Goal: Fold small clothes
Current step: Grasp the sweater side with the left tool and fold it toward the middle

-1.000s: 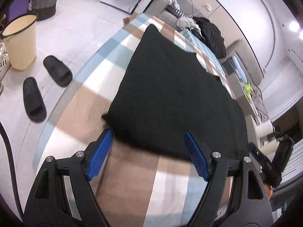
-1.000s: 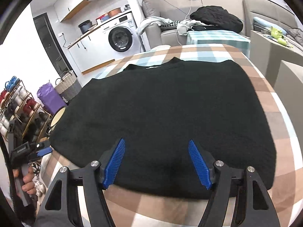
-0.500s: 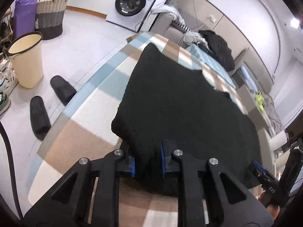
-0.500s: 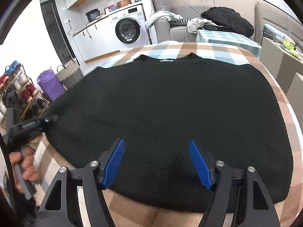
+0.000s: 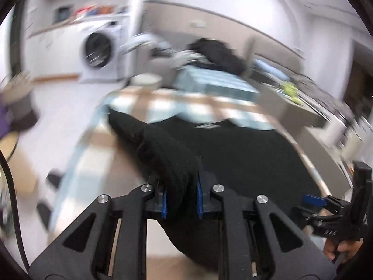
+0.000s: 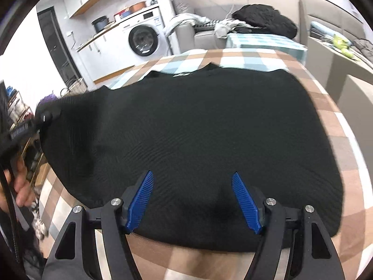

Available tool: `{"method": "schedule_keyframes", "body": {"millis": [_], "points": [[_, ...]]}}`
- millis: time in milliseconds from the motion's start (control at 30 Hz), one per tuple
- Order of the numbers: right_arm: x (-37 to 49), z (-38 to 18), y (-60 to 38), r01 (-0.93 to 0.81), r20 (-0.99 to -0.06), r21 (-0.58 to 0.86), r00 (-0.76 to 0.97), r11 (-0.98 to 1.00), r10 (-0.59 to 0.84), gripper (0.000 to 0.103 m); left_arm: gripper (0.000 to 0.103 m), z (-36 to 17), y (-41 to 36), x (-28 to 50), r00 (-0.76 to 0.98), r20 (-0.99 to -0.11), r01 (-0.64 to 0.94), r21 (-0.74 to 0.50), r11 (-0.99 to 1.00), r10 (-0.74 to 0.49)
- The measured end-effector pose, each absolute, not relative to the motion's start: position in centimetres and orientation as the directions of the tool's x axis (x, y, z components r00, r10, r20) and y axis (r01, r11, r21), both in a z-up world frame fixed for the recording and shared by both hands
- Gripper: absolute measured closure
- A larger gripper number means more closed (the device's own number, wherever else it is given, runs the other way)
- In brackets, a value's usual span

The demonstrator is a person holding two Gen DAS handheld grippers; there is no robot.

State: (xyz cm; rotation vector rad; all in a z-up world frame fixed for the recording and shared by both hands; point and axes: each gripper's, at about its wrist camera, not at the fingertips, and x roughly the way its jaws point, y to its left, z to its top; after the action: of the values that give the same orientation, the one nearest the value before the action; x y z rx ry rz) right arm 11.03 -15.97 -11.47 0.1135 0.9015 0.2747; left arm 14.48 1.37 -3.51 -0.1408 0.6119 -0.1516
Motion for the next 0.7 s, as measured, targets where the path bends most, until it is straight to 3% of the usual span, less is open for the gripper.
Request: {"method": "schedule_keyframes", "body": {"millis": [133, 233, 267, 300, 367, 467, 700], "points": [[9.9, -10.2, -19.0, -0.106, -0.74, 0.212, 0.632, 0.972, 0.23, 0.029, 0.088, -2.9, -7.5, 16.3, 0.737, -0.563, 0.352, -0.151, 0.924, -0.373], [9.4, -9.7, -21.7, -0.036, -0.737, 0.238, 0.644, 0.971, 0.204, 0.029, 0.085, -5.2, -12.3, 16.5, 0.589, -0.627, 0.502, -0.211, 0.839, -0.51], [9.2, -9.6, -22.5, -0.008, -0.74, 0.232, 0.647, 0.973, 0.182, 0.029, 0.08, -6.2, -13.2, 16.5, 0.534, -0.657, 0.525, -0.236, 0.818, -0.532], [9.0, -9.5, -23.2, 0.015, -0.747, 0.222, 0.645, 0.975, 0.16, 0.029, 0.075, -7.1, -13.7, 16.3, 0.496, -0.677, 0.532, -0.258, 0.807, -0.544], [8.6, -9.3, -24.1, 0.04, -0.751, 0.215, 0.646, 0.976, 0.139, 0.029, 0.055, -8.0, -13.6, 15.3, 0.456, -0.68, 0.545, -0.297, 0.784, -0.574], [8.3, -9.1, -25.4, 0.049, -0.751, 0.26, 0.638, 0.964, 0.17, 0.029, 0.036, -8.0, -12.1, 13.4, 0.491, -0.667, 0.532, -0.281, 0.799, -0.561], [9.3, -8.9, -24.5, -0.031, -0.728, 0.385, 0.604, 0.922, 0.324, 0.03, 0.035, -8.6, -4.9, 12.6, 0.583, -0.675, 0.347, -0.296, 0.89, -0.452]]}}
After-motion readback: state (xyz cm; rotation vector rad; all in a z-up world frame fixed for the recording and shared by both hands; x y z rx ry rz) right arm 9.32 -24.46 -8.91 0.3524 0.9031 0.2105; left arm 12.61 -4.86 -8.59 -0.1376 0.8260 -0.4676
